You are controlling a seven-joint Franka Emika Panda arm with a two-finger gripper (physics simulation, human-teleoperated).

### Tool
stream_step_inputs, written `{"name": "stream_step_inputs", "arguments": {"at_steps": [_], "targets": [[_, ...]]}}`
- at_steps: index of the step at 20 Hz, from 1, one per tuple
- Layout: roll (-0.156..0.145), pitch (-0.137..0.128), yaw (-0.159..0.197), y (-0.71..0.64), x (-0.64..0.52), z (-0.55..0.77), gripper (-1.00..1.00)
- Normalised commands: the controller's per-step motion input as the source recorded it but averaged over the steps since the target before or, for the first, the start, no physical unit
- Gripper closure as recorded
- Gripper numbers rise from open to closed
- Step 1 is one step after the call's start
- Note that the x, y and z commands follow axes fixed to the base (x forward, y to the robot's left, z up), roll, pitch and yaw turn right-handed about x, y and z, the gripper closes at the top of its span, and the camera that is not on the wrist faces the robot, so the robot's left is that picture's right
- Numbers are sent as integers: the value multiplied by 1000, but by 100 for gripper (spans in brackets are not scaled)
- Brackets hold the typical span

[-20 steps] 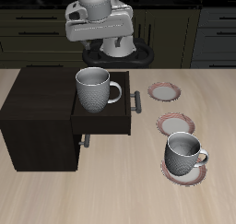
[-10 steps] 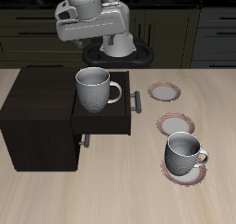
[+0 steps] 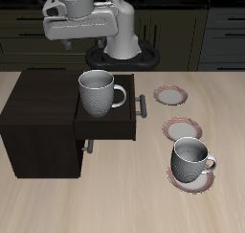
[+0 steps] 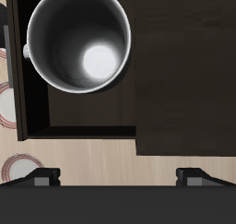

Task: Place the porcelain mug that is in the drawer onto the top of the cabinet

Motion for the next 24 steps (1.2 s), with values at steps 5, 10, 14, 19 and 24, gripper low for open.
{"name": "stream_step_inputs", "arguments": {"at_steps": [5, 10, 14, 19, 24], "targets": [[-20, -8, 9, -143, 175, 26, -100], [-28, -11, -12, -152, 185, 18, -100], [-19, -6, -2, -91, 190, -38, -100], [-17, -12, 11, 54, 219, -36, -100], [4, 1, 6, 156, 136, -67, -100]]}}
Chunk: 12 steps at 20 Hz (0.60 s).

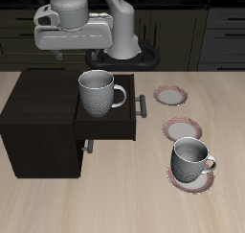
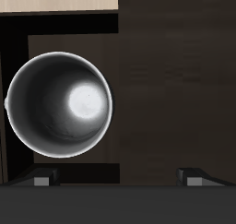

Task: Place the porcelain mug that is in the drawer onto the top of the cabinet

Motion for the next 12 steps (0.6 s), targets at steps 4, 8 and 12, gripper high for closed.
{"name": "stream_step_inputs", "arguments": {"at_steps": [4, 8, 12], "targets": [[39, -5, 8, 139, 101, -86, -100], [-2, -4, -22, 69, 132, -50, -100], [-15, -1, -5, 6, 90, -21, -100]]}}
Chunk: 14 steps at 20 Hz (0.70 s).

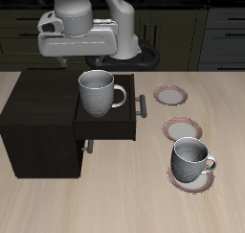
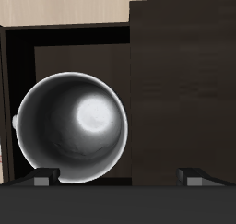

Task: Place the porcelain mug that is in the drawer onto the top of the cabinet

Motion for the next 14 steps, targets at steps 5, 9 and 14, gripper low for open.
{"name": "stream_step_inputs", "arguments": {"at_steps": [5, 9, 14], "targets": [[-11, 9, -9, 4, 80, -151, -100], [0, 29, 8, 59, 41, -253, -100], [3, 33, 8, 38, 48, -295, -100]]}}
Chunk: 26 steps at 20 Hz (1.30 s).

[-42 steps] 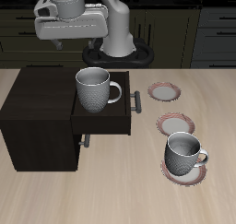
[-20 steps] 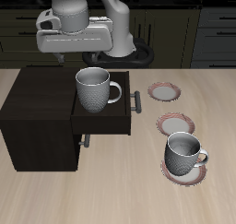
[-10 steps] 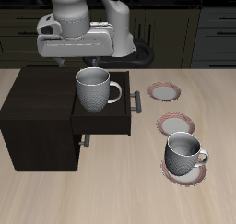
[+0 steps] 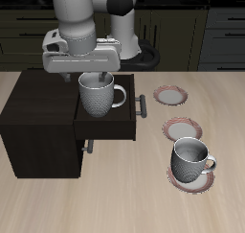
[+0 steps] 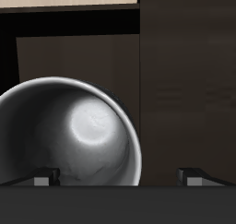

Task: Place the porcelain mug that is in the drawer onto the top of the cabinet

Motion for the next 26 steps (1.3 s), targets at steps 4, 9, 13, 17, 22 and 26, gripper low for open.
{"name": "stream_step_inputs", "arguments": {"at_steps": [4, 9, 13, 17, 22, 26], "targets": [[-11, 33, -19, -88, 39, -230, -100], [-4, 30, -10, -79, 19, -286, 100], [11, 11, 0, 40, -48, -85, 100], [24, 2, 5, 90, -40, -14, 100], [20, 0, 3, 73, -36, -1, 100], [28, -20, -20, 145, -88, 139, 100]]}}
